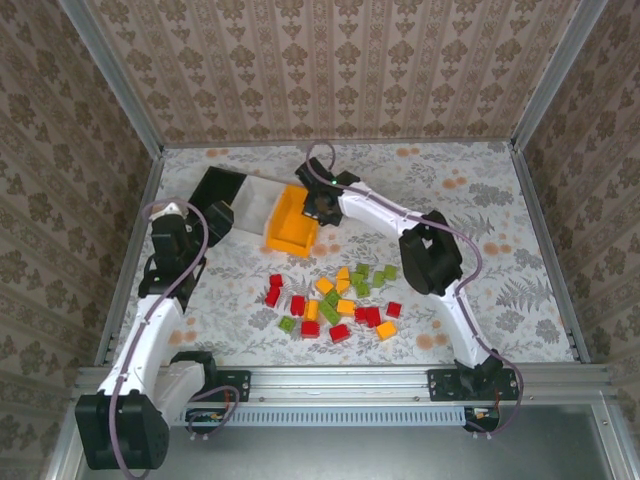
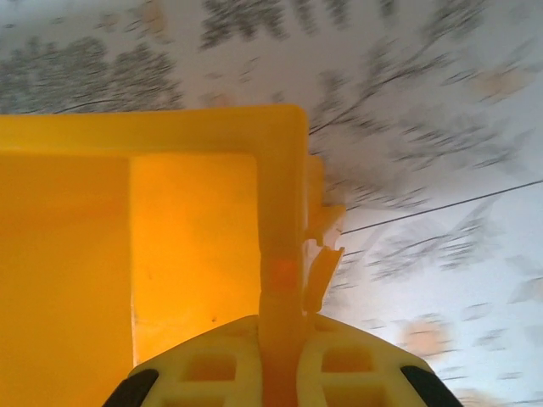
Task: Sort the legos into containers by color
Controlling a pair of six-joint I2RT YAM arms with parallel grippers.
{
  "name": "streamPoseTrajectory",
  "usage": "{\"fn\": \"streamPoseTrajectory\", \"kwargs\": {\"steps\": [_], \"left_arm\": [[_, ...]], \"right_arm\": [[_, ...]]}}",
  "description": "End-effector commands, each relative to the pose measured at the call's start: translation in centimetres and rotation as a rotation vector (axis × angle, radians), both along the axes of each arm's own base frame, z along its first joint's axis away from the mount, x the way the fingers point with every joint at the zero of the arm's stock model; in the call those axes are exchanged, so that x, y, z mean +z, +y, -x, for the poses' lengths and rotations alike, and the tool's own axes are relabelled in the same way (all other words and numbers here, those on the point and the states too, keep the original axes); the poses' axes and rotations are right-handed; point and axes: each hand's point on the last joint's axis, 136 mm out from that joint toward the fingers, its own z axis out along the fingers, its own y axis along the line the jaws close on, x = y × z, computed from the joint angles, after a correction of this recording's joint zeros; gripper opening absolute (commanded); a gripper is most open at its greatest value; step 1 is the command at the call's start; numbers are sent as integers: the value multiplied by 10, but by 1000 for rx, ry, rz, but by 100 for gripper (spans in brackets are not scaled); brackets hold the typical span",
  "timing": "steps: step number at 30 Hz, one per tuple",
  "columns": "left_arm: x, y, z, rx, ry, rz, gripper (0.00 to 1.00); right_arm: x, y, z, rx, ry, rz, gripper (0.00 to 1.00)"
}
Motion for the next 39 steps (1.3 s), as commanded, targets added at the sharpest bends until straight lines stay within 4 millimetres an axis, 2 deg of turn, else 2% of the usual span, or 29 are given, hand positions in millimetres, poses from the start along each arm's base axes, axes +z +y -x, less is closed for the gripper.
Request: {"fn": "streamPoseTrajectory", "kwargs": {"steps": [1,6,12,17,29,30,33,34,36,39], "left_arm": [[19,-9,-1,-44,-27,-62,100],[19,-27,4,-110,-20,-82,100],[13,-51,8,-185,-3,-88,100],[8,-66,10,-237,31,-106,100],[-8,-74,14,-258,74,-118,100],[-9,-74,14,-261,77,-120,100],[-11,-76,15,-268,82,-125,100],[-12,-77,15,-268,83,-126,100],[-11,-78,15,-274,81,-128,100],[-6,-83,17,-291,68,-133,100]], "right_arm": [[26,-62,7,100,19,146,0],[38,-120,15,222,56,167,0],[33,-161,28,337,97,139,0],[26,-178,32,373,127,84,0],[2,-183,28,313,141,73,0],[2,-184,29,307,138,78,5],[5,-186,29,298,131,86,42],[8,-187,28,292,126,90,49],[17,-187,27,279,102,92,56],[33,-186,32,253,67,99,61]]}}
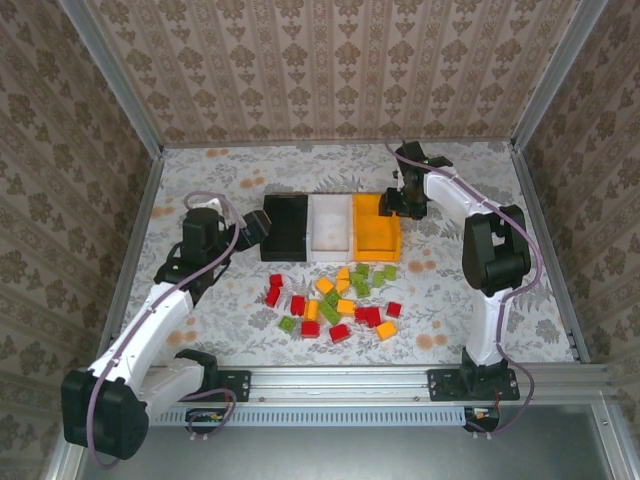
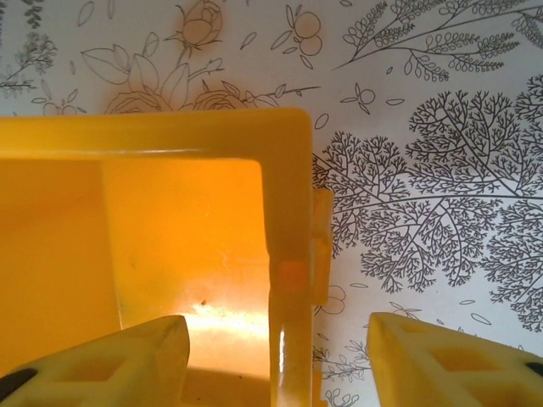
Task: Sort the legos into containers by color
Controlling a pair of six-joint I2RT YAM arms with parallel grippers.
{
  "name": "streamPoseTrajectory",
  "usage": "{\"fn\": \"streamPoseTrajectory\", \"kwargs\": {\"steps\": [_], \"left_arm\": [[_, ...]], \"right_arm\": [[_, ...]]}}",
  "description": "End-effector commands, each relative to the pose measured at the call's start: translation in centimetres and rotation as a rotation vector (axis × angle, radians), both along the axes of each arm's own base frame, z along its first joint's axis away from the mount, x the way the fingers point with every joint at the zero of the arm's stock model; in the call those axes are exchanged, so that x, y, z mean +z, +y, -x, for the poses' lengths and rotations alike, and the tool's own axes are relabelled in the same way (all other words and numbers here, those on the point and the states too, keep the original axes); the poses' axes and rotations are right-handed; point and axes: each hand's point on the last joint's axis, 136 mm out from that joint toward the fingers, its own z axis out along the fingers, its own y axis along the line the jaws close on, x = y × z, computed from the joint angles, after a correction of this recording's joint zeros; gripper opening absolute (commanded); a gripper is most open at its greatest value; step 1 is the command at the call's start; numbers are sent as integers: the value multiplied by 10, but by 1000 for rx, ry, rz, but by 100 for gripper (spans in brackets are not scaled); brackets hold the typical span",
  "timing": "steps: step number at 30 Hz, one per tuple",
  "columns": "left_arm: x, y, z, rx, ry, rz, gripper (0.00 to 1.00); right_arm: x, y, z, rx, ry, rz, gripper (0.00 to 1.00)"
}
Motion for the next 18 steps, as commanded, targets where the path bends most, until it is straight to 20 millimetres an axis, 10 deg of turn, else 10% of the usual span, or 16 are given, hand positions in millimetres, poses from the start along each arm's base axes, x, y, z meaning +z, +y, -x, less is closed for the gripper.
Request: {"fn": "streamPoseTrajectory", "kwargs": {"steps": [1,12,18], "left_arm": [[11,-6,2,-30,-30,-29,100],[18,-22,27,-86,-85,-13,100],[12,-34,38,-126,-70,-19,100]], "right_arm": [[35,1,10,-37,-78,2,62],[19,31,120,-144,-121,-45,60],[-1,44,135,-219,-126,-40,60]]}}
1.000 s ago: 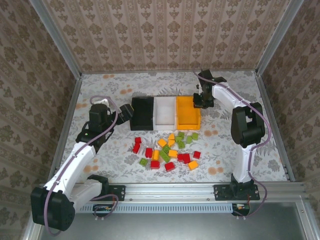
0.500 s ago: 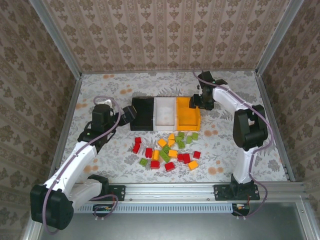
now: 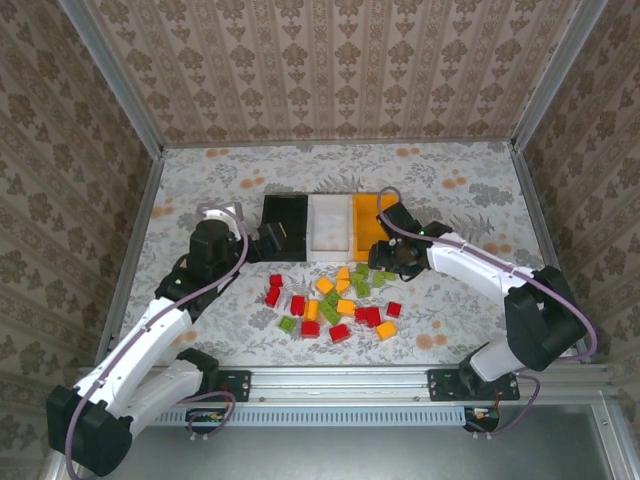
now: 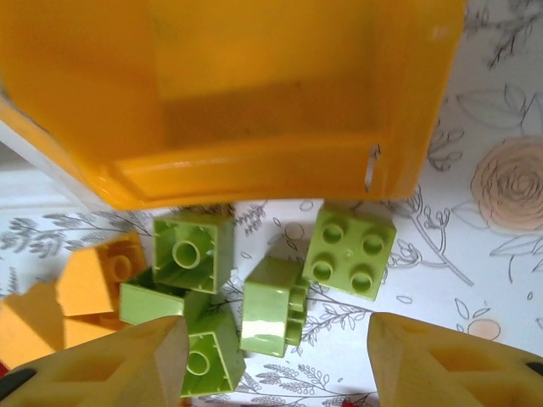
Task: Sort the legos into containers by color
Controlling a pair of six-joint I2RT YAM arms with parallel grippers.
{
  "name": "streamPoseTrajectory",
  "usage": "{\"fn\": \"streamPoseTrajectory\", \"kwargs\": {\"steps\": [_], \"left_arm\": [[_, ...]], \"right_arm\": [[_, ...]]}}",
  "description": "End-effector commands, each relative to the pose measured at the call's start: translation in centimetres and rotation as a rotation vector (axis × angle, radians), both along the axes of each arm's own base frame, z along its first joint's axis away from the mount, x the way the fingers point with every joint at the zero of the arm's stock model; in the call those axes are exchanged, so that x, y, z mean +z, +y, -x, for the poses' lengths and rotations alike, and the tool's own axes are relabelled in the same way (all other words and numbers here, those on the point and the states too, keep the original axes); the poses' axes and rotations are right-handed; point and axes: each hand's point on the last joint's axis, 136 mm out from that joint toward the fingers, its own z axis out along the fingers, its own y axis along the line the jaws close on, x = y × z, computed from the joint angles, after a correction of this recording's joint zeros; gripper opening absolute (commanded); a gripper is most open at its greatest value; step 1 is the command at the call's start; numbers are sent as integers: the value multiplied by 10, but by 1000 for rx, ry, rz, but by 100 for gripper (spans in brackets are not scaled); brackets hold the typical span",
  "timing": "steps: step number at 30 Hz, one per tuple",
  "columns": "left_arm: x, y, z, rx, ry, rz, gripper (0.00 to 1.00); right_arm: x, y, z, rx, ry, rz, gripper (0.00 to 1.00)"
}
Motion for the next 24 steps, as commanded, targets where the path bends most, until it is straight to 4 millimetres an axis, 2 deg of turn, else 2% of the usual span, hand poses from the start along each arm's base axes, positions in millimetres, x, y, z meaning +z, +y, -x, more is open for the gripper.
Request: {"fn": "streamPoseTrajectory", "kwargs": {"steps": [1,8,24], "left_arm": [[-5,3,2,12,3,-18,100],[-9,5,5,14,10,-26,100],[-19,4,3,17,29,-26,100]], "right_arm": [[0,1,-14,-127,-68,-8,60],[-24,4,-12,-166,-8,2,57],[-51,9,10,-122,69,48,50]]}}
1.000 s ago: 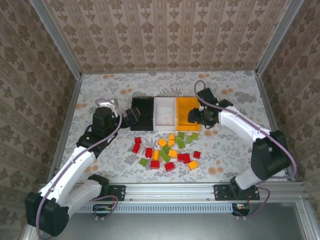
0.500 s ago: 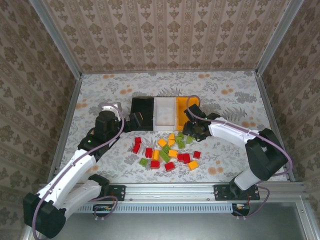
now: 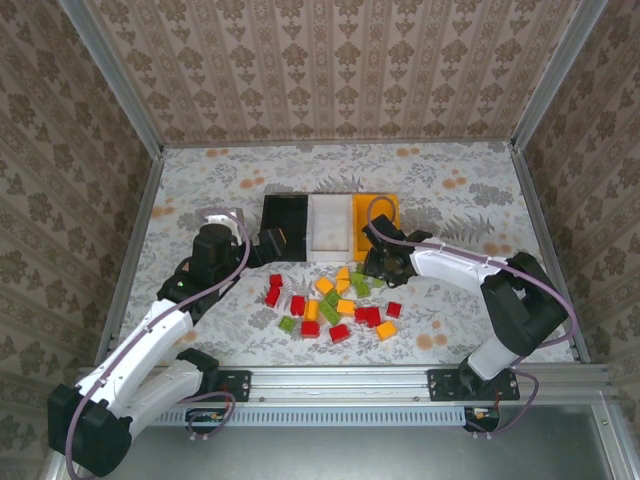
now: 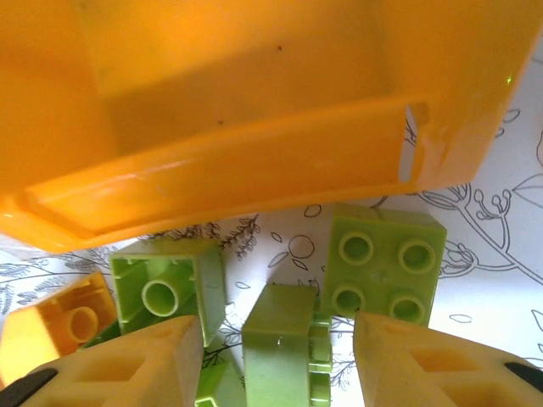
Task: Sort the legos into containers by color
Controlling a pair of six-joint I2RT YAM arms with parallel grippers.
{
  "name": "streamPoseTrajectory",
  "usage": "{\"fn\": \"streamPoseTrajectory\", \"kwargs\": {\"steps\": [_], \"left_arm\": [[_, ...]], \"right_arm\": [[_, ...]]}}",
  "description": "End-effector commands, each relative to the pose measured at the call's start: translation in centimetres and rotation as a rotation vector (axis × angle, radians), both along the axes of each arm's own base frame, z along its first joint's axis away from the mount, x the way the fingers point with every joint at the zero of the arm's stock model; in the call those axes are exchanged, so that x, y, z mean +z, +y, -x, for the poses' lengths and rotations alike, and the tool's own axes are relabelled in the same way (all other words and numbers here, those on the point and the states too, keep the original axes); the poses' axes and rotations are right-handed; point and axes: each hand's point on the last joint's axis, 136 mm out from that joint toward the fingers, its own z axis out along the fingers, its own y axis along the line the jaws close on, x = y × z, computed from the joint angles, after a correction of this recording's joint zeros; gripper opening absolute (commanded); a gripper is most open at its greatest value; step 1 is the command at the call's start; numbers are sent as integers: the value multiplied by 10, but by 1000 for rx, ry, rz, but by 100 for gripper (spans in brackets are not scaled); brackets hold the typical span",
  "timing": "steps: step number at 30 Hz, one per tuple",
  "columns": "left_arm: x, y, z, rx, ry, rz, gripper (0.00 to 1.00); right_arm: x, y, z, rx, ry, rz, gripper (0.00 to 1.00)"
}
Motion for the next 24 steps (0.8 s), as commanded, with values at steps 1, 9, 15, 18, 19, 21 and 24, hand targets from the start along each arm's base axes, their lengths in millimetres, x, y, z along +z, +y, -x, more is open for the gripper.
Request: {"fn": "streamPoseTrajectory", "kwargs": {"steps": [1,9,15,18,19,21,24], "left_arm": [[-3,0,-1,8,-3,-3,100],[-3,0,-1,8,-4,-7,100],[-4,0,-1,7,0,-4,100],[-2,-1,-1,8,-4,0,100],[-1,0,-1,8,-4,1,100],[-1,0,-1,10,0,4,100],[-6,1,2,12,25,-1,100]], "right_arm": [[-16,-6,10,-11,46,36,49],[-21,-8,12,-15,52,44,33],[-4,-8,11,-1,20,32,18],[17,-8,12,10,-21,10,14],[29,-8,11,16,-48,-4,14],[48,-8,9,33,-82,-12,14],[77,-8,-9,56,-145,0,15]]}}
